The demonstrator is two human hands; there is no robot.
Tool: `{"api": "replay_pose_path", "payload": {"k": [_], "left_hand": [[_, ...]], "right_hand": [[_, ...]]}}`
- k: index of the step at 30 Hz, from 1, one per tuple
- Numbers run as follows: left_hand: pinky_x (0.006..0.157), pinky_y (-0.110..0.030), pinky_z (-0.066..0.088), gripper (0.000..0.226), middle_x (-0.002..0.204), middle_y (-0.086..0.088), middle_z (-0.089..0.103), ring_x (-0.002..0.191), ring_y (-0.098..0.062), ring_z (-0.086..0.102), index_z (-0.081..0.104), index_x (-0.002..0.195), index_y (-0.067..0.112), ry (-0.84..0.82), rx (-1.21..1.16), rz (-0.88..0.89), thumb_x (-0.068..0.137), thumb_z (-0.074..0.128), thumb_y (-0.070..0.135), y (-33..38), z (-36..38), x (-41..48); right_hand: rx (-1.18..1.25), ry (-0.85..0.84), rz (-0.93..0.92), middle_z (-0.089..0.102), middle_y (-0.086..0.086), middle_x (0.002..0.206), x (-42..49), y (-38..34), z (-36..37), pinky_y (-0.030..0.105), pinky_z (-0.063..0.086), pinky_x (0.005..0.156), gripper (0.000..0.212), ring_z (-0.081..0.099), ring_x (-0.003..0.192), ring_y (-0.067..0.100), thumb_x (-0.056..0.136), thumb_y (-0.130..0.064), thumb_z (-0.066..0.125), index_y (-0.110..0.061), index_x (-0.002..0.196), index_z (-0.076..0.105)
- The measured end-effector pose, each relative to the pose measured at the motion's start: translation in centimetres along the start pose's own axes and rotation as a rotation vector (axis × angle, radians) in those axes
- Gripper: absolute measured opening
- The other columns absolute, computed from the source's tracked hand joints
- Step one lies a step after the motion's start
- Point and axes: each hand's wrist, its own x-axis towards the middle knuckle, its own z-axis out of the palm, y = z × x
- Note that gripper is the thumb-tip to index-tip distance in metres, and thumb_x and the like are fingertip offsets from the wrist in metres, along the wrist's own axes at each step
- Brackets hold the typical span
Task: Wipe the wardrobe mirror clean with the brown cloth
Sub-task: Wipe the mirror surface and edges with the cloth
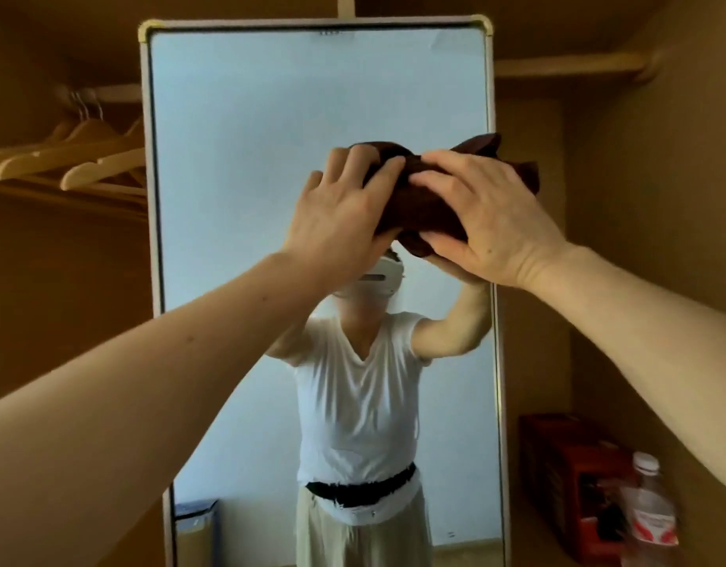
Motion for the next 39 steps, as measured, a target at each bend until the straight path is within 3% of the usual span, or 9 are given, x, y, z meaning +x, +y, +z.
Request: {"api": "replay_pose_path", "payload": {"k": [6, 11, 13, 16, 21, 26, 30, 35, 39], "left_hand": [[0.076, -0.042, 0.043, 0.067, 0.115, -0.022, 0.058, 0.099, -0.041, 0.055, 0.053, 0.133, 0.005, -0.061, -0.015, 0.156, 0.074, 0.071, 0.031, 2.7, 1.2, -5.0], [0.079, -0.045, 0.051, 0.041, 0.106, -0.016, 0.064, 0.092, -0.034, 0.062, 0.064, 0.121, 0.006, -0.159, -0.066, 0.372, 0.085, 0.054, 0.022, 6.3, 2.2, -13.9], [0.081, -0.046, 0.051, 0.038, 0.107, -0.014, 0.064, 0.093, -0.03, 0.062, 0.064, 0.121, 0.007, -0.167, -0.072, 0.437, 0.089, 0.051, 0.021, 6.4, 2.4, -14.5], [0.078, -0.04, 0.051, 0.044, 0.11, -0.016, 0.064, 0.094, -0.033, 0.062, 0.062, 0.124, 0.006, -0.124, 0.006, 0.431, 0.085, 0.053, 0.025, 4.6, 1.8, -10.6], [0.078, -0.044, 0.047, 0.07, 0.123, -0.018, 0.054, 0.108, -0.039, 0.051, 0.05, 0.135, 0.01, -0.152, 0.005, 0.061, 0.074, 0.072, 0.035, 2.1, -0.6, -3.1], [0.092, -0.037, 0.041, 0.088, 0.142, -0.005, 0.034, 0.128, -0.025, 0.029, 0.029, 0.147, 0.017, -0.236, -0.182, -0.116, 0.07, 0.068, 0.036, 0.5, -2.8, -4.9], [0.098, -0.027, 0.031, 0.078, 0.14, -0.005, 0.037, 0.128, -0.021, 0.032, 0.04, 0.141, 0.012, -0.169, -0.353, -0.308, 0.075, 0.064, 0.045, -1.6, -4.5, -9.1], [0.099, -0.025, 0.031, 0.043, 0.136, -0.006, 0.038, 0.127, -0.019, 0.036, 0.049, 0.132, 0.012, 0.239, -0.355, -0.768, 0.092, 0.055, 0.026, -6.5, -4.6, -10.7], [0.097, -0.037, 0.042, 0.04, 0.132, -0.002, 0.044, 0.118, -0.019, 0.045, 0.045, 0.133, 0.018, 0.154, -0.625, -1.157, 0.096, 0.048, 0.033, -9.2, -3.0, -10.6]], "right_hand": [[0.135, 0.033, 0.156, 0.045, 0.019, 0.139, -7.6, -4.5, 1.9, 0.052, 0.036, 0.102, 0.059, 0.045, 0.123, 0.038, 0.081, -0.033, 0.063, -0.007, 0.132, 0.049], [0.206, -0.146, 0.197, 0.044, 0.013, 0.137, -17.9, -11.0, 3.1, 0.049, 0.043, 0.099, 0.065, 0.042, 0.122, 0.029, 0.074, -0.037, 0.064, -0.017, 0.131, 0.041], [0.221, -0.216, 0.194, 0.046, 0.013, 0.133, -18.3, -11.5, 2.9, 0.048, 0.048, 0.093, 0.067, 0.047, 0.117, 0.03, 0.069, -0.039, 0.07, -0.018, 0.127, 0.044], [0.234, -0.155, 0.243, 0.052, 0.017, 0.129, -14.0, -9.7, 1.4, 0.048, 0.046, 0.097, 0.065, 0.053, 0.113, 0.035, 0.066, -0.033, 0.078, -0.012, 0.121, 0.051], [0.148, -0.106, 0.292, 0.038, 0.01, 0.137, -2.6, -5.8, -1.0, 0.047, 0.026, 0.107, 0.065, 0.038, 0.124, 0.033, 0.073, -0.025, 0.068, -0.015, 0.131, 0.04], [0.174, -0.172, 0.263, 0.023, 0.008, 0.151, -1.5, -8.2, 0.7, 0.052, 0.016, 0.112, 0.086, 0.015, 0.141, 0.028, 0.072, -0.054, 0.063, -0.016, 0.141, 0.028], [0.106, -0.06, 0.155, 0.041, 0.011, 0.143, -3.1, -8.6, 1.8, 0.048, 0.023, 0.109, 0.072, 0.031, 0.136, 0.031, 0.075, -0.05, 0.067, -0.014, 0.133, 0.044], [0.116, -0.029, 0.132, 0.046, 0.013, 0.138, -3.1, -8.4, 2.0, 0.049, 0.031, 0.104, 0.067, 0.039, 0.13, 0.033, 0.074, -0.048, 0.066, -0.01, 0.127, 0.05], [0.114, -0.043, 0.135, 0.047, 0.009, 0.136, -2.4, -8.3, 1.6, 0.048, 0.032, 0.103, 0.068, 0.039, 0.129, 0.03, 0.07, -0.048, 0.07, -0.013, 0.126, 0.051]]}}
